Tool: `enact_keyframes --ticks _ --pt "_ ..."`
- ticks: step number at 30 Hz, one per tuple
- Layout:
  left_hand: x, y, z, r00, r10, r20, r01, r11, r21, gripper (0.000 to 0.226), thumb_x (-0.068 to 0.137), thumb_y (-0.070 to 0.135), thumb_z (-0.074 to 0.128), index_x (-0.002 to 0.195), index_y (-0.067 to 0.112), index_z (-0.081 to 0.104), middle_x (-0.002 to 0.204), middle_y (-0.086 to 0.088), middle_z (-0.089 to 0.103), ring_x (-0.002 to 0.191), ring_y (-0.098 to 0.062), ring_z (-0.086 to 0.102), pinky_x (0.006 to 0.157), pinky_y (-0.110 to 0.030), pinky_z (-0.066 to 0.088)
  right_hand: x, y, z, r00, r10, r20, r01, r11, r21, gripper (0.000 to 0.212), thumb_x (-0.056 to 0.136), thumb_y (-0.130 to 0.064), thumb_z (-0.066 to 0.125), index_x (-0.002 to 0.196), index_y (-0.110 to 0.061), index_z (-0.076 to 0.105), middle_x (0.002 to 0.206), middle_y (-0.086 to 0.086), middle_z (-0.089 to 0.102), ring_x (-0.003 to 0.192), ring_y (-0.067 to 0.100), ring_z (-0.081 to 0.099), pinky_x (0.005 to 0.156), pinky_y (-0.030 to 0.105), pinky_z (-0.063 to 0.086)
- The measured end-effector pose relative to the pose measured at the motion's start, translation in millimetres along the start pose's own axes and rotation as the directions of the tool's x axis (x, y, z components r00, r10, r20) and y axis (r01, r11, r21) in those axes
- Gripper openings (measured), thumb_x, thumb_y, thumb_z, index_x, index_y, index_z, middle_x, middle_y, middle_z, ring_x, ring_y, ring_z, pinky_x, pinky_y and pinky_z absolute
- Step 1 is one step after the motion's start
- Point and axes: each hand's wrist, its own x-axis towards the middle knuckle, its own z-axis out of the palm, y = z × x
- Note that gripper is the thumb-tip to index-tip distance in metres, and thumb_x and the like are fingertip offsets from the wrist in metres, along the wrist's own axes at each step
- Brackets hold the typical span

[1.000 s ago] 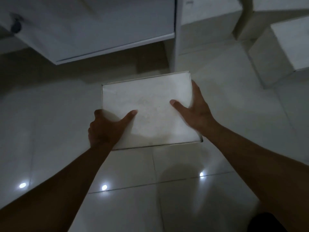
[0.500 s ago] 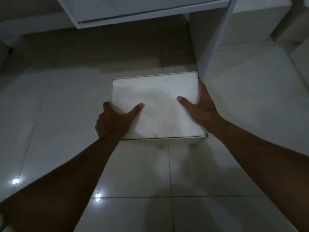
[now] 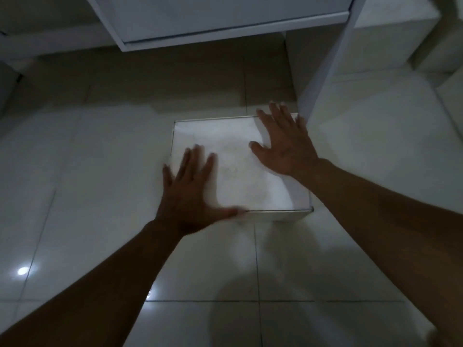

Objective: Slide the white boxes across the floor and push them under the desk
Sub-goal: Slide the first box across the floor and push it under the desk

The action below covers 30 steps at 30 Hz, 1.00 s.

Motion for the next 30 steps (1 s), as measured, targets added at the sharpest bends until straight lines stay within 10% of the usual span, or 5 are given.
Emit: enact_keyframes --ticks 7,15,22,26,30 --pt "1.9 -24.7 -14.4 0.976 0.196 0.094 -0.203 0.976 0.073 0.115 0.063 0.095 0.04 0.155 0.035 0.005 0.163 0.004 -0.008 0.148 -0.012 -0.012 0.121 -0.046 0.002 7.7 8.0 4.8 1.0 -0.002 0.016 0.005 0.99 -0.143 0.077 0.09 -0.075 0.02 0.153 -0.03 0.02 0.16 0.003 0.024 0.149 0.024 0.011 0.12 0.054 0.003" --pt "23.5 -29.6 -28.0 0.992 0.126 0.017 -0.126 0.992 0.004 0.092 0.069 0.078 0.054 0.149 0.04 0.027 0.162 0.006 0.012 0.149 -0.013 0.003 0.12 -0.037 0.0 -11.8 18.4 -1.1 0.992 0.123 -0.028 -0.126 0.976 -0.176 0.077 0.09 -0.075 0.019 0.154 -0.031 0.018 0.159 0.009 0.021 0.146 0.03 0.014 0.12 0.053 0.005" --pt "28.4 4.2 -13.9 0.882 -0.42 -0.213 0.335 0.877 -0.344 0.054 0.086 0.034 0.068 0.137 0.021 0.055 0.147 -0.01 0.045 0.131 -0.023 0.045 0.107 -0.028 0.031 -20.8 20.2 -4.3 0.97 0.226 -0.084 -0.239 0.951 -0.197 0.081 0.089 -0.077 0.019 0.153 -0.029 0.019 0.15 0.015 0.03 0.137 0.036 0.027 0.117 0.051 0.017" --pt "38.7 47.2 1.7 0.754 -0.657 -0.023 0.433 0.523 -0.734 0.075 0.087 0.049 0.062 0.146 0.01 0.037 0.138 -0.014 0.054 0.124 -0.029 0.053 0.106 -0.039 0.041 -29.9 15.0 -1.3 0.957 0.251 -0.143 -0.274 0.945 -0.179 0.081 0.089 -0.077 0.022 0.152 -0.027 0.025 0.147 0.017 0.035 0.134 0.036 0.032 0.115 0.05 0.021" --pt "49.4 55.0 8.6 0.725 -0.689 0.009 0.472 0.487 -0.734 0.098 0.083 0.048 0.07 0.155 0.014 0.012 0.151 -0.012 0.039 0.136 -0.029 0.04 0.111 -0.033 0.031 -45.4 7.7 4.3 0.931 0.32 -0.176 -0.348 0.924 -0.161 0.08 0.089 -0.077 0.02 0.152 -0.028 0.024 0.148 0.018 0.035 0.133 0.036 0.033 0.112 0.05 0.023"
